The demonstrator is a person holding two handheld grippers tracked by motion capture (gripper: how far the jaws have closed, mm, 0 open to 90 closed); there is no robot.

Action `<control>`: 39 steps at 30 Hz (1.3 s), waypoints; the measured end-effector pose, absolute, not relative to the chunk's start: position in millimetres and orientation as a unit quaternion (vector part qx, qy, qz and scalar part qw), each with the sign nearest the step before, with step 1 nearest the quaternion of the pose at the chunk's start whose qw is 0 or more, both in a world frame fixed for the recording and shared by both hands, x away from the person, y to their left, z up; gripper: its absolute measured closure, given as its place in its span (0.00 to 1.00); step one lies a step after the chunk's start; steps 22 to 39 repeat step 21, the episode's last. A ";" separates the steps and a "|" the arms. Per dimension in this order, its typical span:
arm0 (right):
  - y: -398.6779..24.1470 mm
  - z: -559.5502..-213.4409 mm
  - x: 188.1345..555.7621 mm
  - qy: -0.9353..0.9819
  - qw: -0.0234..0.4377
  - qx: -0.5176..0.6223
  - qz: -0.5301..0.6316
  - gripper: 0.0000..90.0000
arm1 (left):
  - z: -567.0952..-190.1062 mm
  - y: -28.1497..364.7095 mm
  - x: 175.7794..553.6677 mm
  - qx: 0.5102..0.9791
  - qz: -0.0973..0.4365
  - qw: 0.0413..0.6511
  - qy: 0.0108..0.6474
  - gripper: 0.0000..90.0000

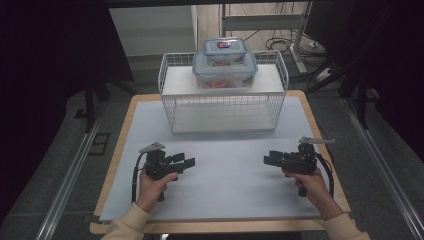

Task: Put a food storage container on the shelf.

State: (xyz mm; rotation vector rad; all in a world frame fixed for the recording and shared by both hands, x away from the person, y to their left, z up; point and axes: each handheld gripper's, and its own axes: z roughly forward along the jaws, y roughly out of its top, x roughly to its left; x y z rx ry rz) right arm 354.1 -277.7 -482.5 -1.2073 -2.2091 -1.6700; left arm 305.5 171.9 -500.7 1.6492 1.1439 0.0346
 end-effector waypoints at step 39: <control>-277.4 -485.3 354.7 -0.734 0.051 -0.394 -0.551 0.42 | -505.5 175.4 303.7 0.693 0.022 0.527 0.491 0.36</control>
